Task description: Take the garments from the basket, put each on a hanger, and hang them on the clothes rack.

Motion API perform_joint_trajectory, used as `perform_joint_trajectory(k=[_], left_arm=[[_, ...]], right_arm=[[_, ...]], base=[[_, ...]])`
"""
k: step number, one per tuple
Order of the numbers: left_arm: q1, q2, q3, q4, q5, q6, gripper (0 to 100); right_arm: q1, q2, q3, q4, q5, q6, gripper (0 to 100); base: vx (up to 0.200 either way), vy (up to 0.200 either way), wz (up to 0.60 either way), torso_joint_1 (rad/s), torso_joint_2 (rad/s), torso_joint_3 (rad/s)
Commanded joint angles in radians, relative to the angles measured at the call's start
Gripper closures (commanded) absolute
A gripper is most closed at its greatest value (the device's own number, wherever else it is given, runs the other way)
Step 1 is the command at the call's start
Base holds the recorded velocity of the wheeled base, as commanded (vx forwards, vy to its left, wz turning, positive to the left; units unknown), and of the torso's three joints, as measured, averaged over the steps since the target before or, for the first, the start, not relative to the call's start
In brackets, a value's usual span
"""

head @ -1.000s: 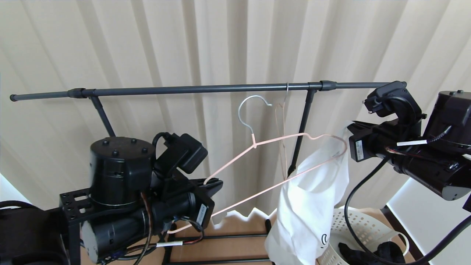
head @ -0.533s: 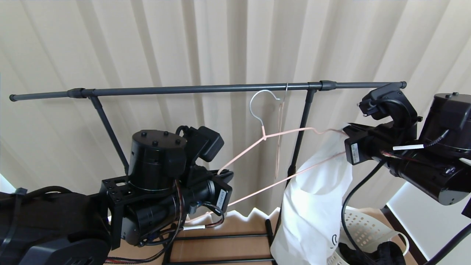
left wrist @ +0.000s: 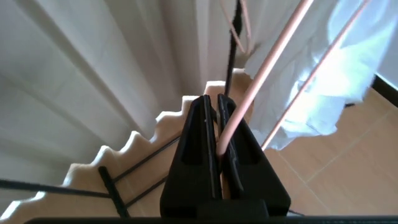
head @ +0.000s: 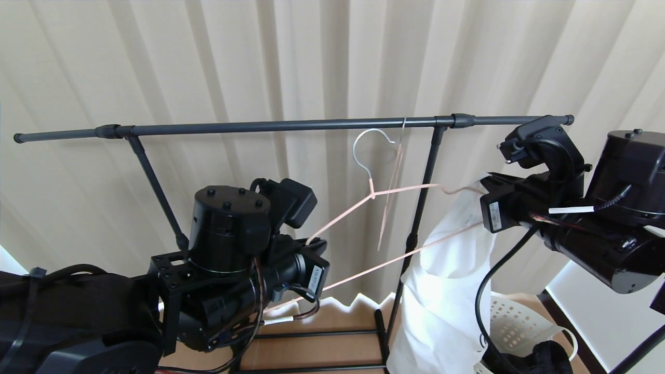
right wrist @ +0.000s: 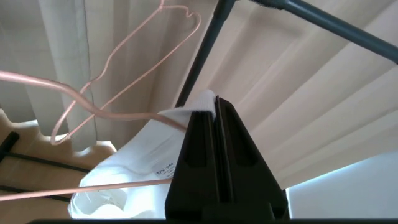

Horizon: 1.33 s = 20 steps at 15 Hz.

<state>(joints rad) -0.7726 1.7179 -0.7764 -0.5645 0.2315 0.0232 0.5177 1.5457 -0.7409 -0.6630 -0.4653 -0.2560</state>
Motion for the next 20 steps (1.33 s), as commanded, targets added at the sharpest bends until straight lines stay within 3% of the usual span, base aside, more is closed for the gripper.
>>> perform_joint_trajectory(k=[1, 7, 8, 12, 20], left_arm=[[0.002, -0.003, -0.001, 0.0, 0.043, -0.037, 100], [-0.004, -0.003, -0.02, 0.0, 0.083, -0.042, 100], [-0.004, 0.0, -0.03, 0.001, 0.083, -0.043, 100], [-0.005, 0.011, -0.063, 0.003, 0.114, -0.049, 100], [-0.053, 0.025, -0.07, 0.001, 0.097, -0.04, 100]], right_arm=[[-0.002, 0.01, -0.015, 0.0, -0.033, 0.006, 100], [0.007, 0.063, -0.035, -0.075, -0.191, 0.027, 100], [0.012, 0.088, -0.041, -0.116, -0.254, 0.027, 100], [0.036, 0.1, -0.038, -0.147, -0.268, 0.026, 100], [0.079, 0.089, -0.034, -0.147, -0.257, 0.027, 100]], base=[[0.0, 0.0, 0.0, 0.0, 0.0, 0.0], [0.0, 0.0, 0.0, 0.0, 0.0, 0.0], [0.0, 0.0, 0.0, 0.0, 0.0, 0.0], [0.0, 0.0, 0.0, 0.0, 0.0, 0.0], [0.0, 0.0, 0.0, 0.0, 0.0, 0.0]])
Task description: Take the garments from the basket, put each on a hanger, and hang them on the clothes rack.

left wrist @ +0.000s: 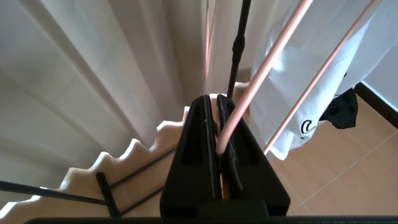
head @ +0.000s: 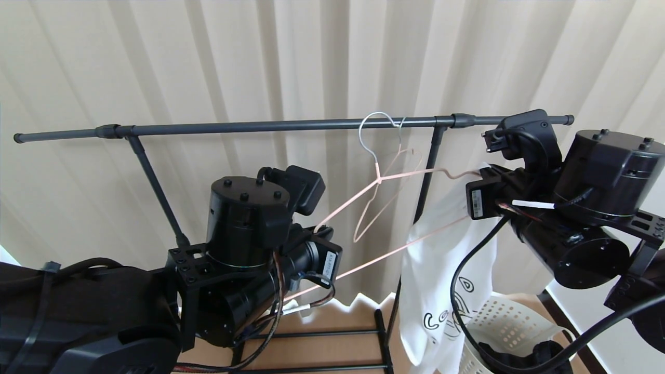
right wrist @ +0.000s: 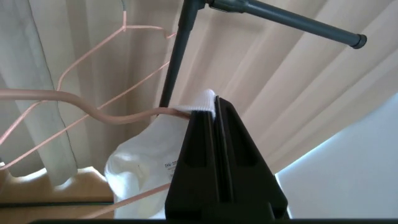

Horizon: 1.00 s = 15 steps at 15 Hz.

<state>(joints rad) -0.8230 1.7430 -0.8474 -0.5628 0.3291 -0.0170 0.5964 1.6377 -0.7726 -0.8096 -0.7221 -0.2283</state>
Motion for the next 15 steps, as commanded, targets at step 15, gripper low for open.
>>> perform_joint_trajectory(k=[15], left_arm=[[-0.039, 0.053, -0.025, -0.003, 0.001, 0.0, 100]], right_arm=[[0.292, -0.029, -0.014, 0.0, 0.01, 0.121, 100]], base=[[0.0, 0.0, 0.0, 0.0, 0.0, 0.0]])
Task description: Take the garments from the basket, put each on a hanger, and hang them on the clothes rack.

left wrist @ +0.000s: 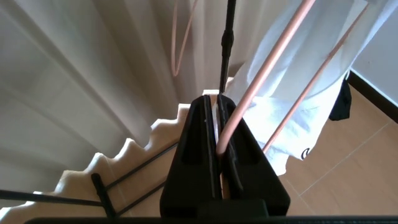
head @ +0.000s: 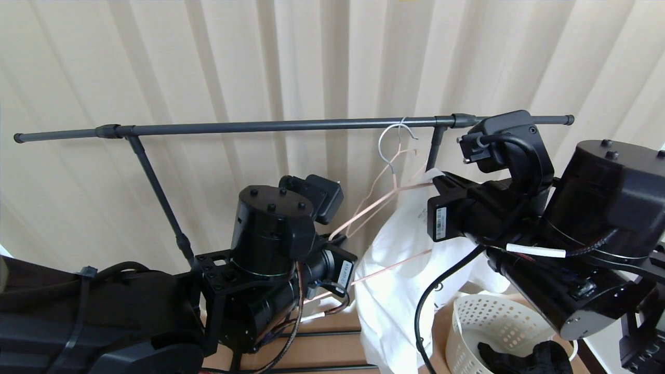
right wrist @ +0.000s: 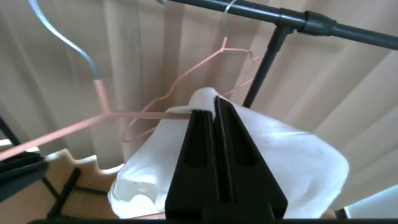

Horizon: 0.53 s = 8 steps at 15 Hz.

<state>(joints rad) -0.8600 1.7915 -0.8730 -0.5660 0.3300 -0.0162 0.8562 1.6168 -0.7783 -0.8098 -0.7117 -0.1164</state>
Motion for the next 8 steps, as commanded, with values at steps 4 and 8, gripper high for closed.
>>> perform_joint_trajectory(k=[4, 8], left_arm=[[-0.004, 0.0, 0.003, 0.0, 0.003, 0.002, 100], [-0.007, -0.034, 0.012, 0.0, 0.003, 0.002, 100]], right_arm=[[0.067, -0.037, -0.03, 0.0, 0.005, 0.061, 100], [0.063, -0.038, -0.038, -0.002, 0.009, 0.069, 0]], base=[[0.0, 0.0, 0.0, 0.0, 0.0, 0.0], [0.0, 0.0, 0.0, 0.0, 0.0, 0.0]])
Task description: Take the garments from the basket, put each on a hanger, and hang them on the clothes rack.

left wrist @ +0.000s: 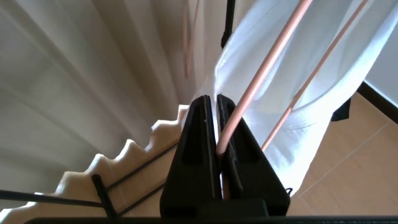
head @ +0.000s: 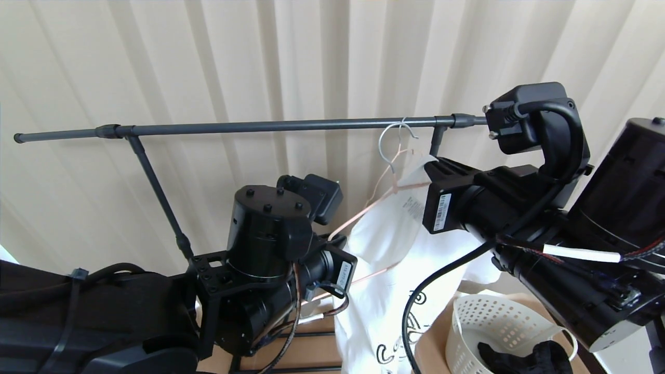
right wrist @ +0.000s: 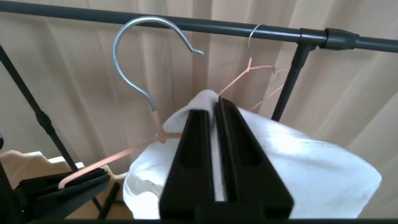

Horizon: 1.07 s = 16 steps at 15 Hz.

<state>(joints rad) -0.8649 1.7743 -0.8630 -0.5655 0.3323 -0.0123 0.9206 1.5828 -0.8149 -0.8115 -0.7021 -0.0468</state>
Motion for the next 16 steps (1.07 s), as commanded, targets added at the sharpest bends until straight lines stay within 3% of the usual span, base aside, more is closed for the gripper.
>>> perform_joint_trajectory(k=[1, 8, 16], left_arm=[[-0.003, -0.029, 0.009, -0.001, 0.001, 0.0, 100], [-0.005, -0.096, 0.061, -0.001, -0.004, -0.003, 100], [0.027, -0.095, 0.039, -0.002, -0.003, -0.011, 100]], right_arm=[[-0.002, -0.006, -0.003, 0.0, 0.003, -0.001, 0], [-0.043, -0.009, -0.004, 0.002, 0.01, -0.005, 0], [-0.043, -0.004, 0.016, 0.003, 0.016, -0.005, 0]], base=[[0.0, 0.0, 0.0, 0.0, 0.0, 0.0], [0.0, 0.0, 0.0, 0.0, 0.0, 0.0], [0.0, 0.0, 0.0, 0.0, 0.0, 0.0]])
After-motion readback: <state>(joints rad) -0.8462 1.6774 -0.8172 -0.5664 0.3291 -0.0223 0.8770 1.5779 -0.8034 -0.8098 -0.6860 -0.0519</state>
